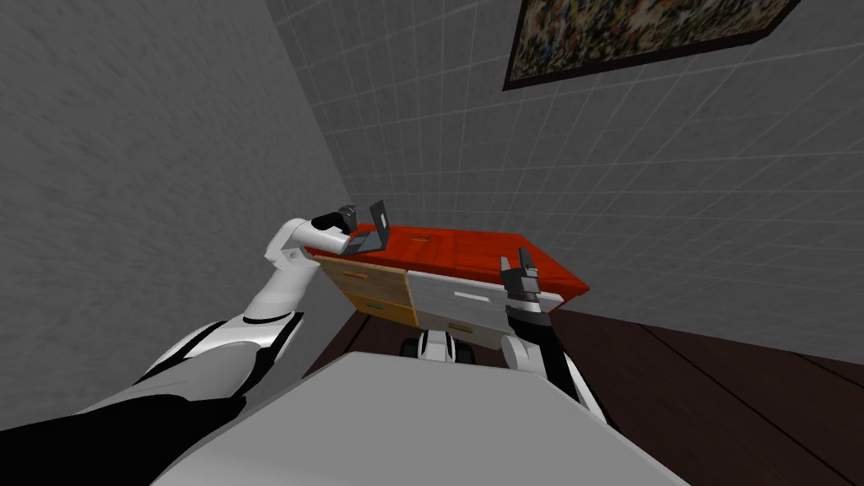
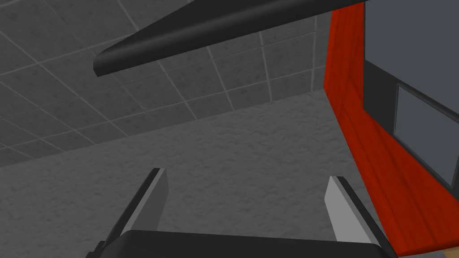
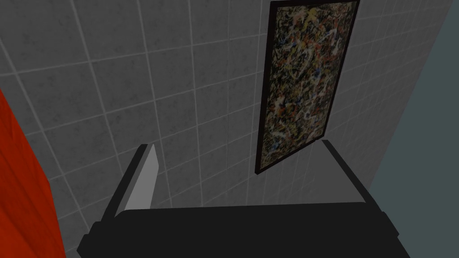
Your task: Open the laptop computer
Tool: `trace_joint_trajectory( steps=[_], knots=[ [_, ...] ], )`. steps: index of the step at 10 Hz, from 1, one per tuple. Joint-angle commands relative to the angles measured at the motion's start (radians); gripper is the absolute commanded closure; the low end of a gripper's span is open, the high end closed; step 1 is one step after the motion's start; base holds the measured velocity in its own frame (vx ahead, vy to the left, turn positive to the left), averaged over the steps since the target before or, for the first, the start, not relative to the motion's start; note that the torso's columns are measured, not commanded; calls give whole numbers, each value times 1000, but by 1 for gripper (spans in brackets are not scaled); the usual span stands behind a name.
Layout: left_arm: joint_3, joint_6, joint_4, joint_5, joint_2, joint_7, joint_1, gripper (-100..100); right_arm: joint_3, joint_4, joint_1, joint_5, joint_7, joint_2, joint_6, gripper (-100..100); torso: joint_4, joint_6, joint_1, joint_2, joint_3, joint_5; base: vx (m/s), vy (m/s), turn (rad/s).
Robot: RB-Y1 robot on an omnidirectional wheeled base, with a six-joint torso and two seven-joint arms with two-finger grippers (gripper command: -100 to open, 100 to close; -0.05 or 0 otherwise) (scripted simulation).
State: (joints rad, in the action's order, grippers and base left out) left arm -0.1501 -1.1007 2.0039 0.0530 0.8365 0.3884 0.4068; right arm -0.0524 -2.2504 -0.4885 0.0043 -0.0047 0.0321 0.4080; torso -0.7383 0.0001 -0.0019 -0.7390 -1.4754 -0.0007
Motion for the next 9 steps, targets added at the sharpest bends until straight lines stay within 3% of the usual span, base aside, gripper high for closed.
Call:
trace_joint_trajectory(
  steps=[1, 8, 9],
  knots=[
    [-7, -39, -44, -42, 49, -34, 13, -100, 0, 0, 0, 0, 0, 0, 0, 0, 0, 0, 2, 1, 0, 1, 21, -163, -99],
    [-28, -121, -151, -136, 166, -113, 35, -100, 0, 0, 0, 0, 0, 0, 0, 0, 0, 0, 1, 1, -1, 1, 19, -139, -102],
    [-29, -119, -133, -127, 157, -105, 30, -100, 0, 0, 0, 0, 0, 0, 0, 0, 0, 0, 1, 0, 0, 0, 4, -62, -13]
  ],
)
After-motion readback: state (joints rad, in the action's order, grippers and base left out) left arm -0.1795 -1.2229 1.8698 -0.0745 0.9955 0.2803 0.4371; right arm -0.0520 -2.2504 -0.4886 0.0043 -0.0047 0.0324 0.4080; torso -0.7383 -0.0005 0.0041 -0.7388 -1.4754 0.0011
